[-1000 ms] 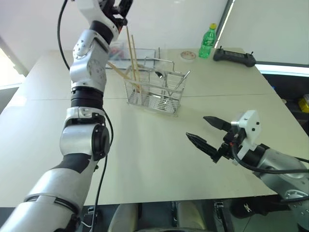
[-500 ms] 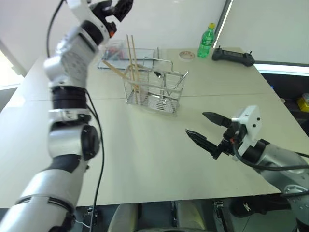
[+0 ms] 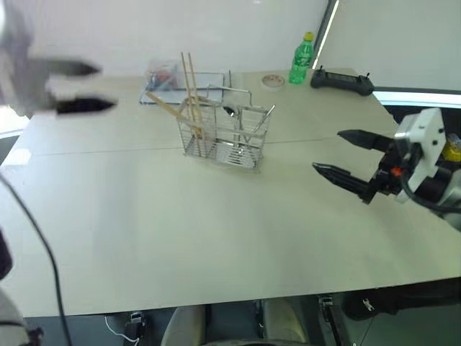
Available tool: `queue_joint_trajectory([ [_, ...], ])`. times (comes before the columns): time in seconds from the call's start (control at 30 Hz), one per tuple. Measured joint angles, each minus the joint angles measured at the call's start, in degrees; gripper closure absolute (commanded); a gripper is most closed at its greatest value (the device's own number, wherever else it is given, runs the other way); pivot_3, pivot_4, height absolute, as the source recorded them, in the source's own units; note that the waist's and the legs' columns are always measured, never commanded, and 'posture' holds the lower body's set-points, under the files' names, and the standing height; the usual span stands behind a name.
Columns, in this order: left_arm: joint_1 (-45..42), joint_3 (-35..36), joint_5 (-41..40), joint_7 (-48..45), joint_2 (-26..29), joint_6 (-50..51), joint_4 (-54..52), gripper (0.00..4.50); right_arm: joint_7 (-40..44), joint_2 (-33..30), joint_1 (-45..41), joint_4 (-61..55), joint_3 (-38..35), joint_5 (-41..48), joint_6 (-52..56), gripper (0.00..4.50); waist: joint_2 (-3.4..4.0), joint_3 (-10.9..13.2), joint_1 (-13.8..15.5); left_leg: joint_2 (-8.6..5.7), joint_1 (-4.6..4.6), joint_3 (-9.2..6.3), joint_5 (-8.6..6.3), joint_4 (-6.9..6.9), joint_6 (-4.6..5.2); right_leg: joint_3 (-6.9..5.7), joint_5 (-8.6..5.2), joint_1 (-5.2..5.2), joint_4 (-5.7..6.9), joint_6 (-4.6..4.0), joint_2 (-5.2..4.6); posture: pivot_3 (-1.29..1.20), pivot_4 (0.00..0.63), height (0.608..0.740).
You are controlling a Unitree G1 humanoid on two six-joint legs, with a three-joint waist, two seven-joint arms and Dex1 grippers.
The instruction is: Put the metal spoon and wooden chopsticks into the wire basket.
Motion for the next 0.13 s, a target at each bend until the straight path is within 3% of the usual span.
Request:
queue_joint_trajectory([
  [0.13,8.6,0.0,1.1,-2.3,0.6,-5.1,-3.7,0.09,1.4,0.0,-2.6,2.1,1.4,-1.6,-0.4,0.00,-0.04,0.0,1.0,0.00,-0.20,-0.03,0.00,0.15,0.00,-0.02,0.01,-0.07,-0.08,-0.06,-0.04,0.00,0.150,0.725],
])
